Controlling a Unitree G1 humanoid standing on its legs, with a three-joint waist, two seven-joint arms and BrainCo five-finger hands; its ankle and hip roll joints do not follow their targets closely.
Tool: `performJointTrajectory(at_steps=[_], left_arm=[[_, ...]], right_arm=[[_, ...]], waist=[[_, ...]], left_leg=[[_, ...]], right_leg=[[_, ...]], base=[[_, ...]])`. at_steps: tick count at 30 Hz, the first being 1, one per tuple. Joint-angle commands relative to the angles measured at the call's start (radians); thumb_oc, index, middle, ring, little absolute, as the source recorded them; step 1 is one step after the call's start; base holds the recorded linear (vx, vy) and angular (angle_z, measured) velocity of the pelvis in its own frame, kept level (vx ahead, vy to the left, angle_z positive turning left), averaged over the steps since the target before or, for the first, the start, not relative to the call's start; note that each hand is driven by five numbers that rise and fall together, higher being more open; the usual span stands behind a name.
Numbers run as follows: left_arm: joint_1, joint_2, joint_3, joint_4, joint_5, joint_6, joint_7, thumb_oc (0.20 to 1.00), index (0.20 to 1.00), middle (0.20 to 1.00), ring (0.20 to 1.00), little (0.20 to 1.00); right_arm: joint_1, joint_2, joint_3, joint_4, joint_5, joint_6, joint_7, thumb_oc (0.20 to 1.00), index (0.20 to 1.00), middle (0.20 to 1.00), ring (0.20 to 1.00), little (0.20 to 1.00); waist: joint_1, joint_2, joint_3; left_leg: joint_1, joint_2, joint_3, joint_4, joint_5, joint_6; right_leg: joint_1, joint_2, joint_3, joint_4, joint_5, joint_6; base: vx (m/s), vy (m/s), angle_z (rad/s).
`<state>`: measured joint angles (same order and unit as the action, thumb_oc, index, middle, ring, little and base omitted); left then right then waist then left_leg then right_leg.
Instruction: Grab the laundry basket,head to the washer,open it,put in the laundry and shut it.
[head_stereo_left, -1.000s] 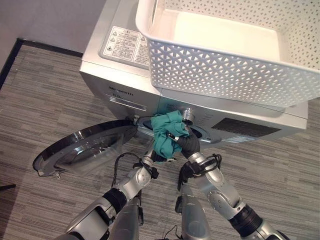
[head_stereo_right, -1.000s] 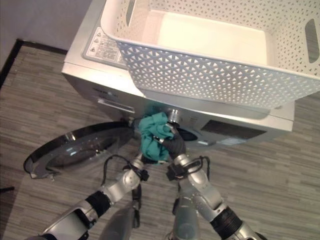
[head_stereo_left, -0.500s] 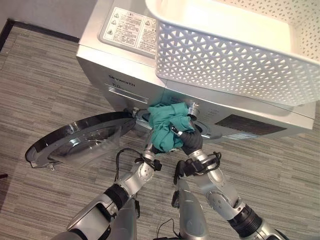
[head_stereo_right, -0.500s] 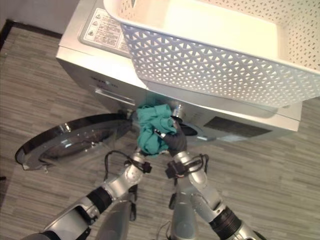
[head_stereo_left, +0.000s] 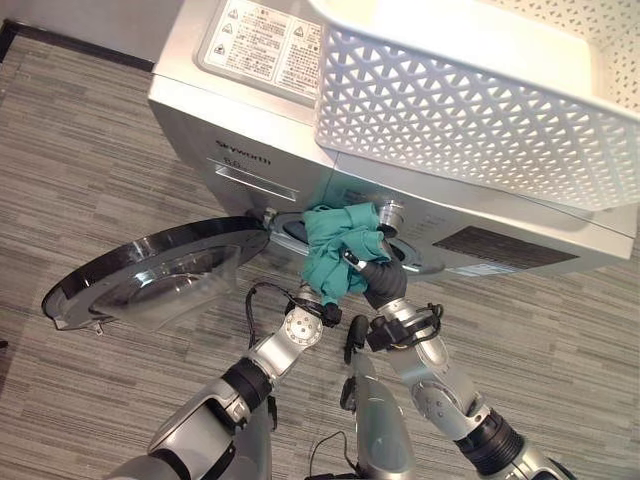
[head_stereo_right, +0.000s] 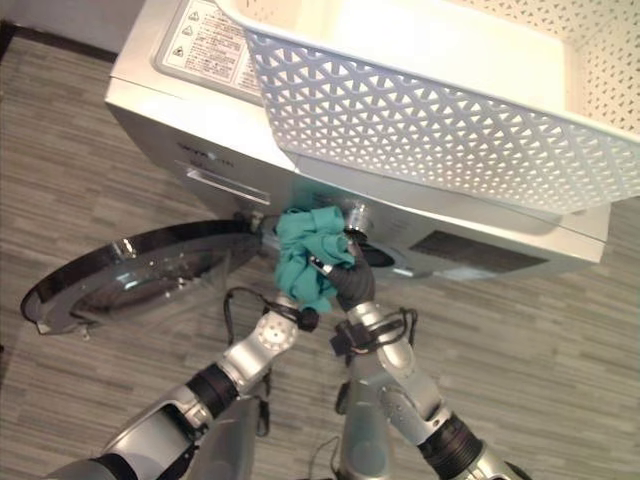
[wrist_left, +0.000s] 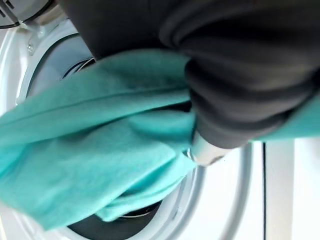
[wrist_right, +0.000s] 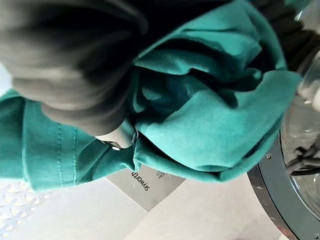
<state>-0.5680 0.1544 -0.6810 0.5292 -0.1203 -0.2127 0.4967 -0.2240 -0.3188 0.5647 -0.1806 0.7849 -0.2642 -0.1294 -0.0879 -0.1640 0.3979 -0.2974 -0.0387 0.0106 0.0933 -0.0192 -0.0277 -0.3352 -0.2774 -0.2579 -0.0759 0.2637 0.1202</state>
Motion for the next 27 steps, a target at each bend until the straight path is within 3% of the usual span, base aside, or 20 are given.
performJointTrajectory(at_steps=[1,6,7,8,9,13,16,19,20,21,22,23,27], left_arm=[[-0.017,-0.058,-0.001,-0.049,-0.004,-0.075,-0.004,0.2,0.2,0.2,0.2,0.2],[0.01,-0.022,0.023,-0.048,0.029,-0.082,-0.005,0.2,0.2,0.2,0.2,0.2],[0.016,-0.017,0.028,-0.048,0.034,-0.082,-0.003,0.2,0.2,0.2,0.2,0.2],[0.024,-0.014,0.034,-0.043,0.042,-0.083,-0.002,0.2,0.2,0.2,0.2,0.2],[0.027,-0.011,0.037,-0.035,0.049,-0.082,0.002,0.2,0.2,0.2,0.2,0.2],[0.037,-0.014,0.055,0.038,0.065,-0.078,0.01,0.2,0.2,0.2,0.2,0.2],[0.046,-0.018,0.071,0.101,0.05,-0.075,0.018,0.2,0.2,0.2,0.2,0.2],[0.052,-0.024,0.093,0.11,0.0,-0.092,0.016,0.2,0.2,0.2,0.2,0.2],[0.052,-0.033,0.112,0.131,-0.05,-0.105,0.013,0.2,0.2,0.2,0.2,0.2],[0.049,-0.035,0.12,0.144,-0.06,-0.111,0.015,0.2,0.2,0.2,0.2,0.2],[0.044,-0.036,0.127,0.155,-0.082,-0.119,0.014,0.2,0.2,0.2,0.2,0.2],[0.042,-0.029,0.149,0.154,-0.112,-0.129,0.018,0.2,0.2,0.2,0.2,0.2],[0.019,-0.043,0.188,0.157,-0.208,-0.154,-0.008,0.2,0.2,0.2,0.2,0.2]], right_arm=[[-0.038,0.003,-0.173,-0.064,-0.006,-0.096,-0.029,0.2,0.2,0.2,0.2,0.2],[0.03,-0.018,-0.195,-0.026,-0.138,-0.068,-0.05,0.2,0.2,0.2,0.2,0.2],[0.053,-0.027,-0.205,-0.023,-0.169,-0.063,-0.054,0.325,0.325,0.325,0.325,0.325],[0.088,-0.043,-0.222,-0.016,-0.212,-0.056,-0.061,0.57,0.57,0.57,0.57,0.57],[0.108,-0.053,-0.228,-0.011,-0.241,-0.051,-0.06,1.0,1.0,1.0,1.0,1.0],[0.213,-0.073,-0.261,0.04,-0.257,-0.034,-0.054,1.0,1.0,1.0,1.0,1.0],[0.283,-0.072,-0.268,0.13,-0.276,-0.014,-0.054,1.0,1.0,1.0,1.0,1.0],[0.326,-0.076,-0.268,0.213,-0.316,-0.001,-0.055,1.0,1.0,1.0,1.0,1.0],[0.342,-0.075,-0.274,0.29,-0.319,0.006,-0.055,1.0,1.0,1.0,1.0,1.0],[0.345,-0.072,-0.275,0.326,-0.321,0.007,-0.055,1.0,1.0,1.0,1.0,1.0],[0.34,-0.068,-0.278,0.368,-0.316,0.009,-0.054,1.0,1.0,1.0,1.0,1.0],[0.315,-0.038,-0.277,0.468,-0.279,0.017,-0.066,1.0,1.0,1.0,1.0,1.0],[0.306,-0.023,-0.315,0.557,-0.254,0.033,-0.065,1.0,1.0,1.0,1.0,1.0]], waist=[[0.01,0.034,-0.024],[0.001,0.033,-0.019],[-0.004,0.033,-0.02],[-0.009,0.034,-0.018],[-0.014,0.032,-0.02],[-0.039,0.027,-0.013],[-0.07,0.012,0.003],[-0.085,0.02,0.029],[-0.092,0.026,0.042],[-0.096,0.022,0.041],[-0.092,0.013,0.04],[-0.08,0.001,0.026],[-0.092,0.019,0.032]], left_leg=[[0.059,0.001,0.042,-0.061,-0.068,0.037],[0.052,-0.018,0.071,-0.017,-0.103,0.054],[0.052,-0.021,0.075,-0.013,-0.108,0.057],[0.056,-0.022,0.079,-0.003,-0.117,0.06],[0.051,-0.026,0.085,0.003,-0.117,0.062],[0.063,-0.032,0.108,0.018,-0.134,0.074],[0.087,-0.027,0.155,0.006,-0.133,0.085],[0.074,-0.002,0.177,0.011,-0.116,0.093],[0.061,0.014,0.182,0.015,-0.123,0.088],[0.047,0.017,0.191,0.015,-0.118,0.085],[0.029,0.017,0.205,0.018,-0.113,0.078],[-0.025,0.02,0.238,0.03,-0.102,0.072],[-0.079,0.007,0.219,0.021,-0.08,0.06]], right_leg=[[0.03,-0.081,0.057,0.089,-0.076,0.099],[0.019,-0.098,0.078,0.094,-0.06,0.108],[0.018,-0.101,0.081,0.095,-0.058,0.11],[0.02,-0.103,0.085,0.1,-0.057,0.112],[0.015,-0.107,0.087,0.102,-0.053,0.114],[0.003,-0.114,0.113,0.124,-0.049,0.118],[-0.04,-0.114,0.125,0.177,-0.015,0.125],[-0.049,-0.076,0.117,0.256,-0.096,0.093],[-0.042,-0.025,0.132,0.307,-0.187,0.076],[-0.039,-0.008,0.138,0.306,-0.207,0.071],[-0.026,0.003,0.135,0.28,-0.211,0.071],[-0.032,0.005,0.137,0.224,-0.174,0.08],[-0.074,-0.003,0.122,0.179,-0.145,0.078]], base=[[-0.01,0.046,-0.03],[-0.02,0.083,-0.21],[-0.02,0.08,-0.2],[-0.02,0.078,-0.19],[-0.03,0.085,-0.16],[-0.04,0.094,-0.2],[-0.08,0.104,-0.57],[-0.1,0.066,-0.69],[-0.12,0.08,-0.32],[-0.14,0.08,-0.53],[-0.21,0.039,-0.71],[-0.15,0.006,-1.03],[-0.02,-0.064,-0.97]])
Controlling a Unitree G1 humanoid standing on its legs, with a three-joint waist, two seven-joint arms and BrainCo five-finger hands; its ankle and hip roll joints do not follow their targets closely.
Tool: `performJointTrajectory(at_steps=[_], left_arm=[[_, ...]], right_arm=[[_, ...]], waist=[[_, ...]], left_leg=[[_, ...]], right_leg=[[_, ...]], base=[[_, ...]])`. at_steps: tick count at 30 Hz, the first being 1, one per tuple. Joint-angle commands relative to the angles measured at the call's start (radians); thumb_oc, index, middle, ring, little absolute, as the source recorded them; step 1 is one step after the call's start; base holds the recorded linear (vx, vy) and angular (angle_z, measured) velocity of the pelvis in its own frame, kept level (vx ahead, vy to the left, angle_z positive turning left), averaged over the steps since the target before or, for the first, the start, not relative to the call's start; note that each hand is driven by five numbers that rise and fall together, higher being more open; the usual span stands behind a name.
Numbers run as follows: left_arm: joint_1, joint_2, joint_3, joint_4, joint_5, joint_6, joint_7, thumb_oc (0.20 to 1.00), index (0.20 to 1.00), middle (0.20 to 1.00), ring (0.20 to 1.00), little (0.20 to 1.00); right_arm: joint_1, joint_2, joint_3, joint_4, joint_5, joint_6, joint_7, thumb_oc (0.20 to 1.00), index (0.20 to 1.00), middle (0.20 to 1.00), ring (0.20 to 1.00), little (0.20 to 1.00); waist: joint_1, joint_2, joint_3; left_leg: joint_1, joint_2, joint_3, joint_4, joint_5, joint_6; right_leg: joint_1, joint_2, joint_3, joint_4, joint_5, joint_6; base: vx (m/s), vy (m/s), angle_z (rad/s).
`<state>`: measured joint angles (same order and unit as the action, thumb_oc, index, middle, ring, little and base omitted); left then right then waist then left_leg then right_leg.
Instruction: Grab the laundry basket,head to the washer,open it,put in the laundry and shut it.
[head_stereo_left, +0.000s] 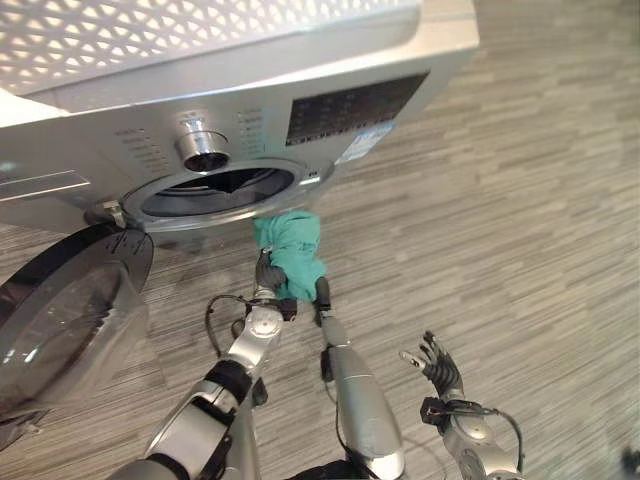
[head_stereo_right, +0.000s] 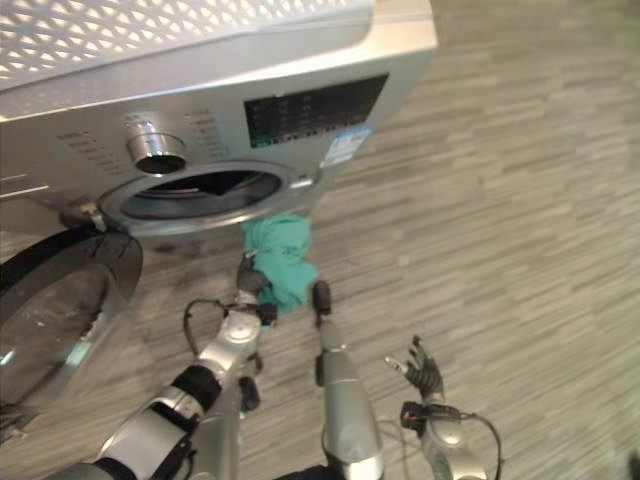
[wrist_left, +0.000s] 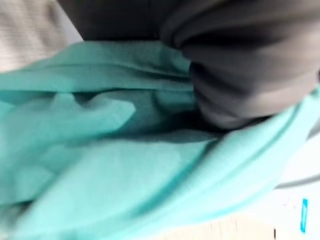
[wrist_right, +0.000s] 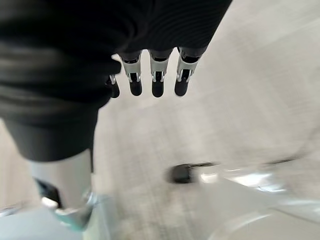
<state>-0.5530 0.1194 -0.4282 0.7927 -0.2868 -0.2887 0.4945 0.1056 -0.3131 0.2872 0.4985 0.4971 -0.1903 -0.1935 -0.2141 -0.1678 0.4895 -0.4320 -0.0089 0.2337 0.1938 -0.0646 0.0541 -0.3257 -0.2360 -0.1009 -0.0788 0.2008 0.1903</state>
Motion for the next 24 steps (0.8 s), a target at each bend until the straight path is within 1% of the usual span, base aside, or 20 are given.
performJointTrajectory(at_steps=[1,2,4,5,7,8,9,11,15,17,20,21,22,24], left_arm=[[-0.006,-0.01,-0.057,-0.102,-0.051,-0.078,-0.007,0.2,0.2,0.2,0.2,0.2],[-0.015,-0.013,-0.047,-0.099,-0.066,-0.082,-0.006,0.2,0.2,0.2,0.2,0.2],[-0.065,-0.021,-0.005,-0.052,-0.091,-0.083,0.02,0.2,0.2,0.2,0.2,0.2],[-0.065,-0.021,-0.004,-0.052,-0.091,-0.083,0.02,0.2,0.2,0.2,0.2,0.2],[-0.112,-0.012,0.041,-0.023,-0.117,-0.089,0.041,0.2,0.2,0.2,0.2,0.2],[-0.127,-0.006,0.067,-0.017,-0.133,-0.095,0.053,0.2,0.2,0.2,0.2,0.2],[-0.152,0.014,0.115,-0.024,-0.157,-0.107,0.081,0.2,0.2,0.2,0.2,0.2],[-0.175,0.041,0.15,-0.035,-0.172,-0.116,0.099,0.2,0.2,0.2,0.2,0.2],[-0.209,0.065,0.176,-0.042,-0.177,-0.12,0.109,0.2,0.2,0.2,0.2,0.2],[-0.285,0.084,0.194,-0.026,-0.216,-0.125,0.11,0.2,0.2,0.2,0.2,0.2],[-0.433,0.137,0.234,0.051,-0.308,-0.13,0.099,0.2,0.2,0.2,0.2,0.2],[-0.439,0.139,0.235,0.057,-0.311,-0.132,0.094,0.2,0.2,0.2,0.2,0.2],[-0.516,0.19,0.25,0.089,-0.351,-0.133,0.094,0.2,0.2,0.2,0.2,0.2],[-0.598,0.237,0.255,0.108,-0.389,-0.134,0.084,0.2,0.2,0.2,0.2,0.2]], right_arm=[[-0.027,-0.029,-0.032,-0.125,0.038,-0.039,0.004,1.0,1.0,1.0,1.0,1.0],[-0.03,-0.032,-0.027,-0.133,0.042,-0.041,0.007,1.0,1.0,1.0,1.0,1.0],[-0.038,-0.04,-0.005,-0.165,0.061,-0.049,0.02,1.0,1.0,1.0,1.0,1.0],[-0.038,-0.04,-0.004,-0.165,0.061,-0.049,0.02,1.0,1.0,1.0,1.0,1.0],[-0.046,-0.051,0.009,-0.196,0.067,-0.056,0.028,1.0,1.0,1.0,1.0,1.0],[-0.043,-0.055,0.015,-0.213,0.068,-0.057,0.035,1.0,1.0,1.0,1.0,1.0],[-0.036,-0.064,0.019,-0.235,0.069,-0.062,0.048,1.0,1.0,1.0,1.0,1.0],[-0.035,-0.072,0.02,-0.249,0.067,-0.063,0.06,1.0,1.0,1.0,1.0,1.0],[-0.03,-0.077,0.014,-0.251,0.065,-0.067,0.073,1.0,1.0,1.0,1.0,1.0],[-0.031,-0.086,0.011,-0.244,0.072,-0.067,0.076,1.0,1.0,1.0,1.0,1.0],[-0.034,-0.106,0.017,-0.245,0.083,-0.066,0.086,1.0,1.0,1.0,1.0,1.0],[-0.037,-0.106,0.017,-0.244,0.084,-0.066,0.087,1.0,1.0,1.0,1.0,1.0],[-0.039,-0.116,0.015,-0.243,0.094,-0.067,0.095,1.0,1.0,1.0,1.0,1.0],[-0.042,-0.128,0.016,-0.255,0.103,-0.071,0.103,1.0,1.0,1.0,1.0,1.0]], waist=[[0.031,0.025,-0.057],[0.029,0.026,-0.053],[0.022,0.018,-0.039],[0.021,0.018,-0.039],[0.013,0.008,-0.041],[0.01,0.003,-0.043],[0.008,-0.005,-0.039],[0.006,-0.01,-0.04],[-0.002,-0.017,-0.048],[-0.011,-0.023,-0.05],[-0.031,-0.029,-0.055],[-0.032,-0.029,-0.054],[-0.042,-0.032,-0.057],[-0.056,-0.038,-0.058]], left_leg=[[0.043,-0.025,-0.007,-0.078,-0.032,-0.024],[0.032,-0.027,-0.012,-0.076,-0.03,-0.026],[0.0,-0.027,-0.014,-0.072,-0.021,-0.035],[0.0,-0.027,-0.014,-0.071,-0.021,-0.035],[-0.026,-0.02,-0.009,-0.072,-0.018,-0.04],[-0.037,-0.017,-0.008,-0.071,-0.018,-0.043],[-0.05,-0.012,-0.009,-0.07,-0.017,-0.048],[-0.065,-0.006,-0.009,-0.07,-0.015,-0.051],[-0.08,0.001,-0.012,-0.069,-0.017,-0.056],[-0.092,0.007,-0.021,-0.065,-0.017,-0.059],[-0.107,0.017,-0.03,-0.061,-0.022,-0.065],[-0.11,0.017,-0.03,-0.059,-0.022,-0.065],[-0.122,0.022,-0.035,-0.055,-0.023,-0.068],[-0.142,0.032,-0.041,-0.047,-0.025,-0.073]], right_leg=[[-0.092,-0.046,-0.042,0.18,-0.081,0.006],[-0.1,-0.048,-0.049,0.178,-0.081,0.006],[-0.128,-0.046,-0.055,0.171,-0.073,0.006],[-0.128,-0.046,-0.055,0.172,-0.073,0.006],[-0.148,-0.043,-0.06,0.157,-0.061,0.009],[-0.155,-0.041,-0.064,0.151,-0.055,0.01],[-0.166,-0.037,-0.068,0.143,-0.051,0.013],[-0.174,-0.033,-0.073,0.132,-0.044,0.015],[-0.185,-0.026,-0.074,0.126,-0.044,0.014],[-0.194,-0.018,-0.072,0.128,-0.052,0.011],[-0.212,-0.005,-0.064,0.135,-0.063,0.007],[-0.214,-0.005,-0.064,0.136,-0.064,0.007],[-0.227,0.003,-0.06,0.142,-0.068,0.006],[-0.246,0.012,-0.058,0.147,-0.073,0.005]], base=[[-0.02,-0.088,0.71],[-0.03,-0.095,0.64],[-0.03,-0.079,0.4],[-0.02,-0.045,0.28],[-0.02,-0.058,0.18],[-0.01,-0.094,0.04],[-0.01,-0.097,0.01],[0.0,-0.082,0.01],[0.02,-0.062,0.02],[0.02,-0.07,0.05],[0.03,-0.05,0.02],[0.04,-0.064,0.02],[0.04,-0.077,0.03],[0.04,-0.079,0.02]])
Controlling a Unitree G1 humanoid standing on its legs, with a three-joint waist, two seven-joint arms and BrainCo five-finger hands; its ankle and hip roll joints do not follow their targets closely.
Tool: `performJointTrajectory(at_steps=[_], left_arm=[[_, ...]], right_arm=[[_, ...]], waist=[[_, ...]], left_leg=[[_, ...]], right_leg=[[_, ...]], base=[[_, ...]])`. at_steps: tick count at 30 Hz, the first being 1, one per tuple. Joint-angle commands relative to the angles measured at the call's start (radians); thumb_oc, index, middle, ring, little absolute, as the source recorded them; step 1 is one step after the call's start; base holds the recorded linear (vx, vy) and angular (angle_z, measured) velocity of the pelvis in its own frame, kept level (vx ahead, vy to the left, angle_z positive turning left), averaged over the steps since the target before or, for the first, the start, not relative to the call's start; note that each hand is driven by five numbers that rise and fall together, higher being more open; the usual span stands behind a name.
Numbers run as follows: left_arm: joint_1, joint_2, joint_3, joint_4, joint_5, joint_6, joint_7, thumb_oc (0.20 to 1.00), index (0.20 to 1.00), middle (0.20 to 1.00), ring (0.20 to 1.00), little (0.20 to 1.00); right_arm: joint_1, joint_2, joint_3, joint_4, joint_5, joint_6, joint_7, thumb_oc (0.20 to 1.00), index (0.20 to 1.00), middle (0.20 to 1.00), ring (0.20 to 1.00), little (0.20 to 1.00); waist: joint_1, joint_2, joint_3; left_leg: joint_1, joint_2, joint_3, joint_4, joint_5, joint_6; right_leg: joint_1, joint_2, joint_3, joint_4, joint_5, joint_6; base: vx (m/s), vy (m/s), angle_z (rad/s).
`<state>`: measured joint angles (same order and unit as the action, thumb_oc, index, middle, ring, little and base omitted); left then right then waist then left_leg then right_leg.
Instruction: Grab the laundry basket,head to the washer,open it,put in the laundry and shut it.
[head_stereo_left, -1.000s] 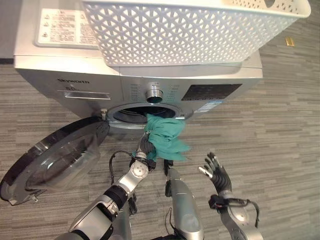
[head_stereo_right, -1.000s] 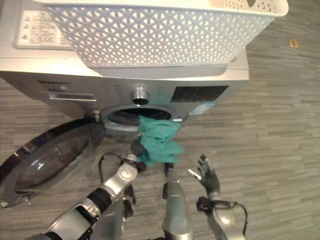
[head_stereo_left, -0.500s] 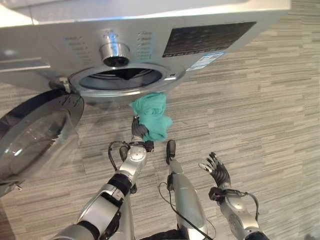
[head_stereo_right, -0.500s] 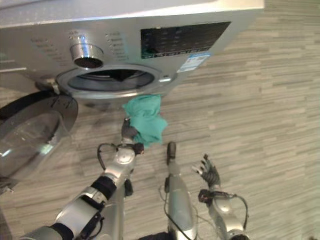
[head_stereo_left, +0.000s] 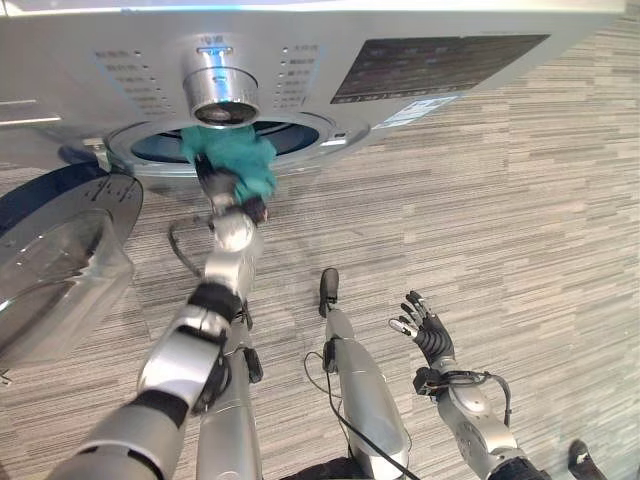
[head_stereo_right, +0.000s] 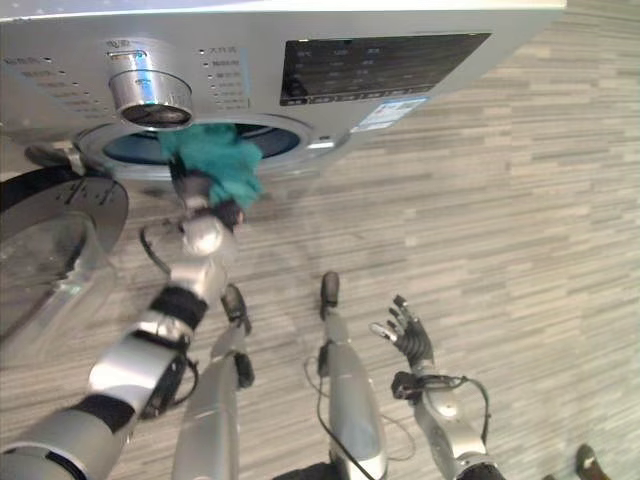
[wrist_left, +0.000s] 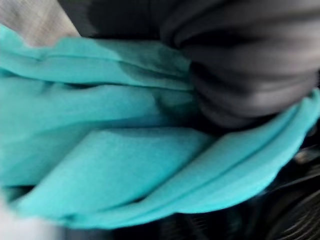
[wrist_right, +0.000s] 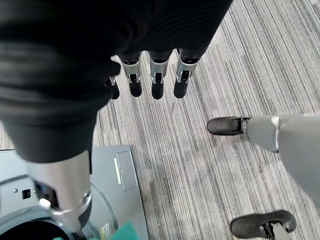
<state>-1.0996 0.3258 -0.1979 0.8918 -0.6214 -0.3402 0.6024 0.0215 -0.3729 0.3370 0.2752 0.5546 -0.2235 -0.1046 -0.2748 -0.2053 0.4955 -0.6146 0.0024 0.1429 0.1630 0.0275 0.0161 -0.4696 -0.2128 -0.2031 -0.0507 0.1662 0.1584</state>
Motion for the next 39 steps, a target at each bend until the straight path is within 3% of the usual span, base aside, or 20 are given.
performJointTrajectory(at_steps=[1,2,7,12,17,18,20,21,25,29,32,33,34,35,37,39], left_arm=[[-0.056,0.033,0.025,0.013,-0.057,-0.083,-0.027,0.2,0.2,0.2,0.2,0.2],[-0.161,0.088,0.008,0.061,-0.111,-0.076,-0.048,0.2,0.2,0.2,0.2,0.2],[-0.311,0.164,-0.036,0.136,-0.206,-0.057,-0.105,0.2,0.2,0.2,0.2,0.2],[-0.466,0.263,-0.042,0.254,-0.388,-0.024,-0.162,0.2,0.2,0.2,0.2,0.2],[-0.631,0.32,-0.138,0.313,-0.392,0.028,-0.193,0.2,0.2,0.2,0.2,0.2],[-0.731,0.317,-0.196,0.25,-0.469,-0.014,-0.224,0.2,0.2,0.2,0.2,0.2],[-0.766,0.321,-0.232,0.187,-0.496,-0.044,-0.238,0.2,0.2,0.2,0.2,0.2],[-0.796,0.338,-0.285,0.115,-0.455,-0.06,-0.243,1.0,1.0,1.0,1.0,1.0],[-0.696,0.319,-0.258,0.094,-0.419,-0.07,-0.236,1.0,1.0,1.0,1.0,1.0],[-0.519,0.283,-0.183,0.126,-0.252,-0.048,-0.178,1.0,1.0,1.0,1.0,1.0],[-0.441,0.286,-0.225,0.221,0.007,0.017,-0.148,1.0,1.0,1.0,1.0,1.0],[-0.441,0.287,-0.225,0.22,0.012,0.019,-0.145,1.0,1.0,1.0,1.0,1.0],[-0.4,0.295,-0.269,0.267,0.146,0.056,-0.141,1.0,1.0,1.0,1.0,1.0],[-0.398,0.295,-0.267,0.266,0.152,0.058,-0.138,1.0,1.0,1.0,1.0,1.0],[-0.368,0.326,-0.394,0.287,0.461,0.109,-0.083,1.0,1.0,1.0,1.0,1.0],[-0.33,0.338,-0.455,0.292,0.625,0.15,-0.034,1.0,1.0,1.0,1.0,1.0]], right_arm=[[0.04,-0.068,-0.034,-0.032,0.046,-0.037,0.014,1.0,1.0,1.0,1.0,1.0],[0.041,-0.088,-0.043,-0.053,0.071,-0.04,0.018,1.0,1.0,1.0,1.0,1.0],[0.044,-0.122,-0.081,-0.093,0.095,-0.042,0.018,1.0,1.0,1.0,1.0,1.0],[0.049,-0.175,-0.154,-0.2,0.144,-0.044,0.006,1.0,1.0,1.0,1.0,1.0],[0.061,-0.234,-0.222,-0.257,0.122,-0.035,-0.011,1.0,1.0,1.0,1.0,1.0],[0.069,-0.248,-0.259,-0.272,0.145,-0.039,-0.006,1.0,1.0,1.0,1.0,1.0],[0.087,-0.242,-0.275,-0.276,0.162,-0.039,-0.003,1.0,1.0,1.0,1.0,1.0],[0.112,-0.236,-0.293,-0.278,0.177,-0.039,0.009,1.0,1.0,1.0,1.0,1.0],[0.155,-0.232,-0.274,-0.264,0.195,-0.035,0.04,1.0,1.0,1.0,1.0,1.0],[0.134,-0.202,-0.204,-0.177,0.185,-0.041,0.043,1.0,1.0,1.0,1.0,1.0],[0.119,-0.201,-0.151,-0.143,0.191,-0.063,0.073,1.0,1.0,1.0,1.0,1.0],[0.117,-0.2,-0.148,-0.141,0.191,-0.065,0.074,1.0,1.0,1.0,1.0,1.0],[0.106,-0.218,-0.129,-0.147,0.193,-0.078,0.087,1.0,1.0,1.0,1.0,1.0],[0.105,-0.218,-0.126,-0.145,0.194,-0.079,0.087,1.0,1.0,1.0,1.0,1.0],[0.096,-0.233,-0.112,-0.159,0.193,-0.102,0.103,1.0,1.0,1.0,1.0,1.0],[0.1,-0.239,-0.1,-0.175,0.201,-0.122,0.114,1.0,1.0,1.0,1.0,1.0]], waist=[[0.004,0.0,-0.063],[-0.015,-0.003,-0.065],[-0.043,0.001,-0.071],[-0.071,0.012,-0.081],[-0.095,0.027,-0.105],[-0.101,0.033,-0.112],[-0.102,0.037,-0.116],[-0.102,0.041,-0.124],[-0.089,0.043,-0.135],[-0.085,0.043,-0.123],[-0.097,0.032,-0.116],[-0.099,0.03,-0.116],[-0.097,0.026,-0.109],[-0.099,0.026,-0.11],[-0.095,0.03,-0.106],[-0.088,0.034,-0.102]], left_leg=[[0.037,0.021,0.049,-0.014,-0.117,-0.035],[0.012,0.034,0.043,-0.011,-0.116,-0.043],[-0.03,0.048,0.034,-0.008,-0.115,-0.051],[-0.084,0.067,0.022,-0.005,-0.111,-0.059],[-0.128,0.091,0.016,0.016,-0.118,-0.068],[-0.144,0.095,0.011,0.016,-0.116,-0.071],[-0.151,0.096,0.007,0.015,-0.112,-0.073],[-0.159,0.098,0.004,0.012,-0.109,-0.075],[-0.164,0.104,-0.001,0.004,-0.101,-0.077],[-0.148,0.101,-0.008,-0.003,-0.097,-0.08],[-0.145,0.101,-0.017,-0.006,-0.09,-0.083],[-0.144,0.101,-0.018,-0.006,-0.09,-0.084],[-0.145,0.101,-0.022,-0.002,-0.089,-0.083],[-0.146,0.101,-0.023,-0.001,-0.089,-0.084],[-0.152,0.096,-0.034,0.001,-0.085,-0.082],[-0.155,0.094,-0.042,-0.002,-0.081,-0.081]], right_leg=[[-0.104,-0.011,0.043,0.12,-0.039,0.037],[-0.128,0.001,0.045,0.122,-0.043,0.036],[-0.175,0.022,0.053,0.121,-0.051,0.032],[-0.233,0.05,0.063,0.108,-0.052,0.029],[-0.288,0.078,0.075,0.114,-0.062,0.02],[-0.301,0.087,0.076,0.109,-0.063,0.02],[-0.308,0.094,0.073,0.105,-0.062,0.021],[-0.314,0.1,0.072,0.099,-0.061,0.02],[-0.321,0.106,0.064,0.093,-0.063,0.013],[-0.322,0.111,0.067,0.11,-0.079,-0.006],[-0.322,0.113,0.071,0.113,-0.082,-0.018],[-0.321,0.113,0.07,0.113,-0.083,-0.018],[-0.326,0.114,0.073,0.119,-0.084,-0.025],[-0.326,0.114,0.072,0.12,-0.085,-0.025],[-0.332,0.112,0.08,0.125,-0.087,-0.031],[-0.334,0.111,0.082,0.127,-0.087,-0.034]], base=[[0.07,-0.11,0.0],[0.06,-0.087,0.02],[0.07,-0.075,0.05],[0.08,-0.074,-0.04],[0.08,-0.085,-0.07],[0.06,-0.076,-0.05],[0.05,-0.081,0.01],[0.05,-0.097,0.05],[0.03,-0.104,0.06],[0.0,-0.013,0.01],[0.0,-0.068,0.03],[-0.02,-0.055,0.01],[-0.01,-0.043,0.04],[-0.03,-0.079,0.03],[-0.03,-0.061,0.02],[-0.02,-0.056,0.02]])
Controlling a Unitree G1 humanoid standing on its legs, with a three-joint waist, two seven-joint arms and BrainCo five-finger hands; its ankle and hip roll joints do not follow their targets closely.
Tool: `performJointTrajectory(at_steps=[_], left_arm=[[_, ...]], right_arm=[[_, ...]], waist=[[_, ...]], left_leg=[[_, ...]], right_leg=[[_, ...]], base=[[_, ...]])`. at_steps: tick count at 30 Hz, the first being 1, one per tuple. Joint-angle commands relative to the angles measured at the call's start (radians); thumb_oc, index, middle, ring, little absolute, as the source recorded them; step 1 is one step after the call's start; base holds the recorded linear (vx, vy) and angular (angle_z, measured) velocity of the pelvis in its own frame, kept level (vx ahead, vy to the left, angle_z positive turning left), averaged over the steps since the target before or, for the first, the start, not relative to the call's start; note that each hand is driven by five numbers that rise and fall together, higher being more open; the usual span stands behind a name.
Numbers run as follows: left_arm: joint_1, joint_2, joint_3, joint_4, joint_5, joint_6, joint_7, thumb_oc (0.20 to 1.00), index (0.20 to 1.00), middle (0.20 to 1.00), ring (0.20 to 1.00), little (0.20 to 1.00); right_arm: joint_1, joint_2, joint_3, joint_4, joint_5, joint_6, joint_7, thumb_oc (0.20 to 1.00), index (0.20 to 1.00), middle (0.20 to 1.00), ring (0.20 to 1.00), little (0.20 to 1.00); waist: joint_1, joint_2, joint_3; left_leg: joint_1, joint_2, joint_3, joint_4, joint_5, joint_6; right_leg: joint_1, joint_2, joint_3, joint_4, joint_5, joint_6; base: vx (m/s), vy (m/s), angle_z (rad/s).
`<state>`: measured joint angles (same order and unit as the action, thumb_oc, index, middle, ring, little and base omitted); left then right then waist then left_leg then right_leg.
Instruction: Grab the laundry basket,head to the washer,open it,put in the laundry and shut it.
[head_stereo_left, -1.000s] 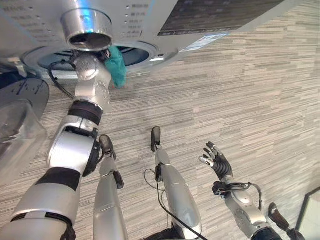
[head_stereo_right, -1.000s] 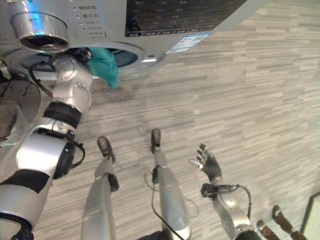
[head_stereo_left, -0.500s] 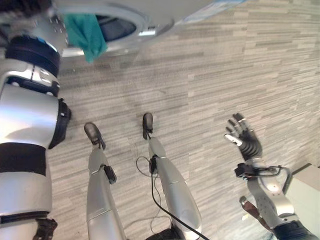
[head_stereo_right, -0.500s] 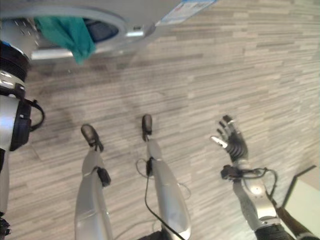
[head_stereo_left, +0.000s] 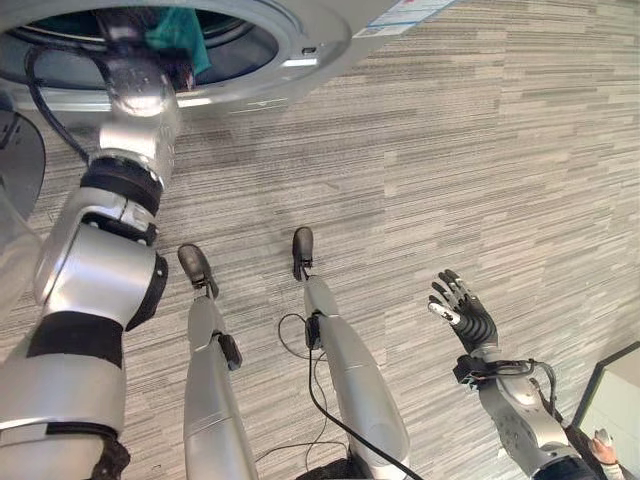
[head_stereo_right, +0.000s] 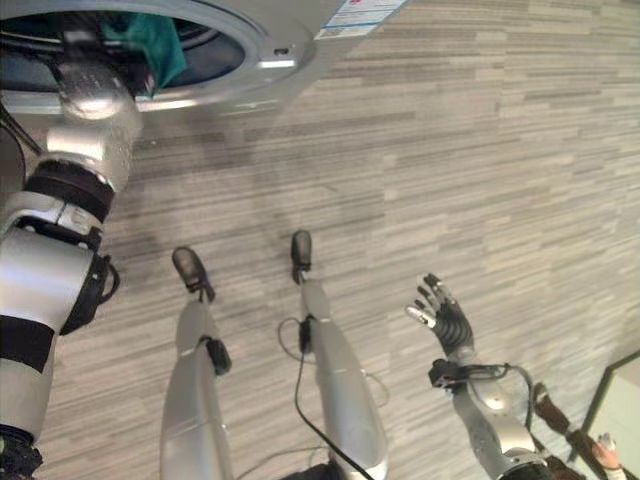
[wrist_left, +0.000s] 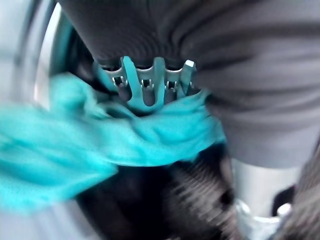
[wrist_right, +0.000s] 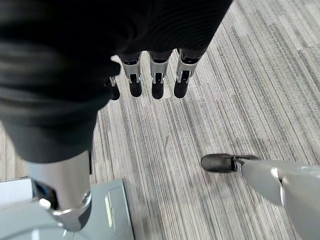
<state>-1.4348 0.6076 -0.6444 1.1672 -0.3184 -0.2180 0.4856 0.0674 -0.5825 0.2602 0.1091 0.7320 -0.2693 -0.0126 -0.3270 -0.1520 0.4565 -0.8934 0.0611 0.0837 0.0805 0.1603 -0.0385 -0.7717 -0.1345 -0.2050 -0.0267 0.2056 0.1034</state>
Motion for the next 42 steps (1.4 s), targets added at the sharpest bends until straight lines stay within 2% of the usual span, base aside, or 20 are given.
performJointTrajectory(at_steps=[1,3,10,13,14,15,17,19,20,21,23,27,33,38,42], left_arm=[[0.02,0.063,-0.034,0.012,0.401,0.046,0.106,1.0,1.0,1.0,1.0,1.0],[0.066,0.076,-0.067,0.003,0.51,0.071,0.12,1.0,1.0,1.0,1.0,1.0],[0.231,0.09,0.006,-0.088,0.516,0.049,0.1,1.0,1.0,1.0,1.0,1.0],[0.377,0.077,0.109,-0.223,0.484,0.026,0.099,1.0,1.0,1.0,1.0,1.0],[0.381,0.078,0.111,-0.226,0.485,0.028,0.099,1.0,1.0,1.0,1.0,1.0],[0.497,0.057,0.183,-0.34,0.465,0.01,0.108,1.0,1.0,1.0,1.0,1.0],[0.563,0.048,0.22,-0.396,0.459,0.003,0.111,1.0,1.0,1.0,1.0,1.0],[0.747,0.015,0.312,-0.528,0.444,-0.019,0.106,1.0,1.0,1.0,1.0,1.0],[0.751,0.015,0.314,-0.531,0.445,-0.017,0.106,1.0,1.0,1.0,1.0,1.0],[0.875,-0.029,0.378,-0.623,0.423,-0.03,0.099,1.0,1.0,1.0,1.0,1.0],[0.969,-0.089,0.421,-0.68,0.393,-0.038,0.098,1.0,1.0,1.0,1.0,1.0],[1.064,-0.136,0.433,-0.731,0.391,-0.055,0.1,1.0,1.0,1.0,1.0,1.0],[1.232,-0.106,0.375,-0.811,0.463,-0.08,0.051,1.0,1.0,1.0,1.0,1.0],[1.318,-0.147,0.334,-0.82,0.355,-0.102,-0.038,1.0,1.0,1.0,1.0,1.0],[1.361,-0.165,0.348,-0.831,0.269,-0.113,-0.095,1.0,1.0,1.0,1.0,1.0]], right_arm=[[0.058,-0.033,-0.019,-0.012,0.021,-0.087,0.025,1.0,1.0,1.0,1.0,1.0],[0.069,-0.036,-0.024,-0.012,0.018,-0.099,0.026,1.0,1.0,1.0,1.0,1.0],[0.114,-0.024,-0.059,-0.004,0.014,-0.1,0.027,1.0,1.0,1.0,1.0,1.0],[0.137,0.009,-0.077,0.012,0.017,-0.094,0.034,1.0,1.0,1.0,1.0,1.0],[0.138,0.008,-0.076,0.012,0.017,-0.094,0.034,1.0,1.0,1.0,1.0,1.0],[0.141,0.038,-0.081,0.021,0.022,-0.093,0.029,1.0,1.0,1.0,1.0,1.0],[0.14,0.049,-0.082,0.022,0.022,-0.093,0.026,1.0,1.0,1.0,1.0,1.0],[0.135,0.077,-0.099,0.028,0.014,-0.086,0.017,1.0,1.0,1.0,1.0,1.0],[0.136,0.076,-0.098,0.027,0.014,-0.086,0.017,1.0,1.0,1.0,1.0,1.0],[0.124,0.094,-0.103,0.046,0.002,-0.081,0.006,1.0,1.0,1.0,1.0,1.0],[0.094,0.118,-0.102,0.078,-0.016,-0.075,-0.016,1.0,1.0,1.0,1.0,1.0],[0.06,0.144,-0.104,0.099,-0.023,-0.069,-0.037,1.0,1.0,1.0,1.0,1.0],[0.041,0.154,-0.103,0.188,-0.057,-0.063,-0.064,1.0,1.0,1.0,1.0,1.0],[0.002,0.176,-0.099,0.337,-0.096,-0.016,-0.084,1.0,1.0,1.0,1.0,1.0],[-0.02,0.196,-0.097,0.418,-0.113,0.009,-0.081,1.0,1.0,1.0,1.0,1.0]], waist=[[-0.033,-0.017,-0.061],[-0.023,-0.009,-0.056],[0.01,0.015,-0.038],[0.039,0.034,-0.021],[0.038,0.035,-0.022],[0.056,0.047,-0.014],[0.062,0.052,-0.011],[0.09,0.067,-0.002],[0.088,0.068,-0.003],[0.107,0.08,0.002],[0.122,0.089,0.006],[0.14,0.098,0.009],[0.171,0.113,-0.011],[0.2,0.118,-0.067],[0.216,0.119,-0.096]], left_leg=[[0.122,0.036,0.014,0.079,-0.212,-0.026],[0.124,0.033,0.008,0.072,-0.209,-0.025],[0.124,0.021,-0.01,0.063,-0.201,-0.022],[0.126,0.011,-0.022,0.05,-0.193,-0.019],[0.127,0.011,-0.022,0.05,-0.193,-0.019],[0.131,0.005,-0.028,0.046,-0.189,-0.017],[0.135,0.002,-0.03,0.044,-0.188,-0.016],[0.147,-0.005,-0.033,0.037,-0.185,-0.014],[0.148,-0.005,-0.033,0.037,-0.185,-0.014],[0.153,-0.01,-0.036,0.032,-0.183,-0.012],[0.156,-0.013,-0.04,0.027,-0.179,-0.01],[0.167,-0.019,-0.047,0.02,-0.171,-0.007],[0.216,-0.028,-0.062,0.026,-0.172,-0.002],[0.357,-0.051,-0.077,0.024,-0.195,0.01],[0.459,-0.063,-0.078,0.032,-0.228,0.022]], right_leg=[[-0.032,0.033,0.087,0.102,-0.126,0.021],[-0.033,0.032,0.092,0.104,-0.128,0.019],[-0.031,0.03,0.1,0.104,-0.131,0.017],[-0.025,0.024,0.095,0.101,-0.132,0.015],[-0.025,0.024,0.094,0.101,-0.132,0.015],[-0.017,0.021,0.093,0.1,-0.134,0.012],[-0.014,0.02,0.094,0.101,-0.135,0.012],[-0.003,0.018,0.095,0.101,-0.138,0.008],[-0.003,0.018,0.094,0.101,-0.138,0.008],[0.004,0.015,0.09,0.098,-0.14,0.006],[0.009,0.013,0.087,0.097,-0.141,0.004],[0.023,0.011,0.082,0.099,-0.143,0.003],[0.092,0.0,0.061,0.098,-0.139,0.006],[0.26,-0.018,0.042,0.073,-0.134,0.015],[0.365,-0.028,0.039,0.068,-0.139,0.023]], base=[[-0.03,-0.036,0.04],[-0.02,-0.036,0.09],[-0.02,-0.032,0.16],[-0.01,-0.029,0.14],[0.0,-0.026,0.1],[0.0,-0.009,0.08],[0.0,0.005,0.07],[0.0,0.017,0.09],[0.0,0.013,0.07],[0.0,0.021,0.05],[0.0,0.018,0.05],[0.0,0.002,0.13],[0.0,0.034,0.32],[-0.01,0.087,0.15],[0.0,0.137,-0.04]])
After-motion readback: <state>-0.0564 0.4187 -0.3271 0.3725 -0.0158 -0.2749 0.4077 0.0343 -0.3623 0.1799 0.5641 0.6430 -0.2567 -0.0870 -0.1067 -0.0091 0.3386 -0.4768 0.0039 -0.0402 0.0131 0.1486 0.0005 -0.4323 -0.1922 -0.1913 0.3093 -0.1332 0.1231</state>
